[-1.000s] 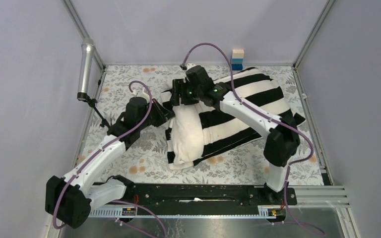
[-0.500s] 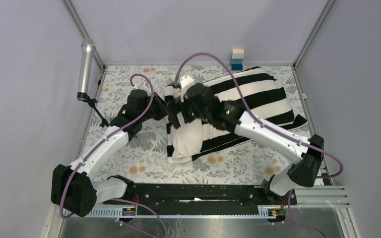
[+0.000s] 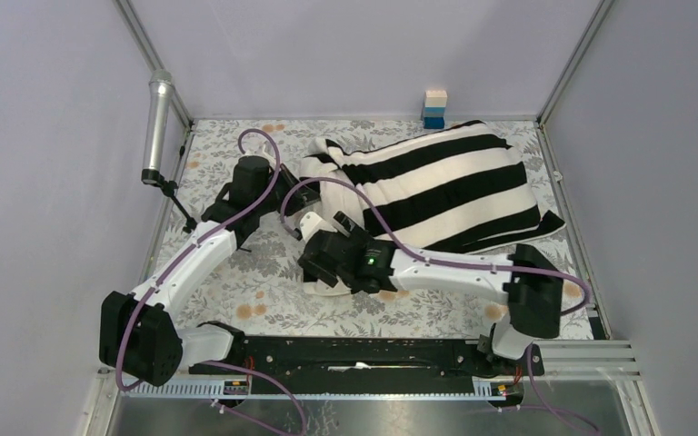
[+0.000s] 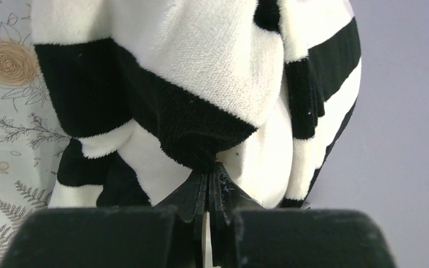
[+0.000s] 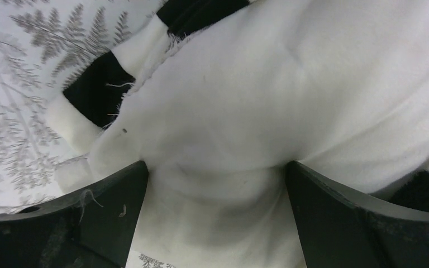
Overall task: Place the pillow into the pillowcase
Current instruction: Stuff the pillow into the pillowcase.
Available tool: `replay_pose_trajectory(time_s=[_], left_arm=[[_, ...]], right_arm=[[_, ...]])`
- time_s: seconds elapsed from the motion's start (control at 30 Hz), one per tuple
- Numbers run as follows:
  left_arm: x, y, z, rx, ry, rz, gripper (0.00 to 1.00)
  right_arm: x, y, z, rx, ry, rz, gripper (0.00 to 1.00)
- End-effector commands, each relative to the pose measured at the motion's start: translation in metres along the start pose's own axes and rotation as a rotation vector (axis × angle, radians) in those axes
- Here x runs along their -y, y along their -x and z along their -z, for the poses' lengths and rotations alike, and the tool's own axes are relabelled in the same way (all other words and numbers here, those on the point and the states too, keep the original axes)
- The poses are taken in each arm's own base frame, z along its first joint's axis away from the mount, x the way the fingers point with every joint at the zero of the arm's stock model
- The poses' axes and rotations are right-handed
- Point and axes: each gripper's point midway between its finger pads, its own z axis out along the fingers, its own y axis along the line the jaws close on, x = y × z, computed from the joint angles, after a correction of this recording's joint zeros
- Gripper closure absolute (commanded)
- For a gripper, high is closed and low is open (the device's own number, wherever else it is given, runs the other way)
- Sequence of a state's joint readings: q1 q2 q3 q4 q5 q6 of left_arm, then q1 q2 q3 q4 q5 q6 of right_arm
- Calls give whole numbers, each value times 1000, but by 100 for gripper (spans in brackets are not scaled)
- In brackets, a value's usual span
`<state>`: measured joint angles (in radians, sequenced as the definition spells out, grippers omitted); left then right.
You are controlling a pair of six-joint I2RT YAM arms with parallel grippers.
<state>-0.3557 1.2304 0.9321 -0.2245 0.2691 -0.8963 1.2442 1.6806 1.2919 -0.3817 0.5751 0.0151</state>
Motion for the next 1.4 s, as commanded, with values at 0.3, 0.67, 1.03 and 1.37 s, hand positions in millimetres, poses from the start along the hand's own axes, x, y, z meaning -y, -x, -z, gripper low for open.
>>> replay_pose_trajectory(time_s=[0.3, 0.67, 1.03, 1.37], left_arm=[[30, 27, 21, 73, -98, -68, 100], [18, 33, 39, 139, -24, -135, 53], [-42, 7, 63, 212, 138, 20, 67], [-51, -32, 0, 88, 161, 26, 71]], right_arm=[[-12, -28, -55, -187, 38, -111, 100], [37, 73, -5, 97, 606, -726, 100], [55, 94, 2, 148, 747, -881, 100], [56, 100, 3, 152, 754, -894, 100]])
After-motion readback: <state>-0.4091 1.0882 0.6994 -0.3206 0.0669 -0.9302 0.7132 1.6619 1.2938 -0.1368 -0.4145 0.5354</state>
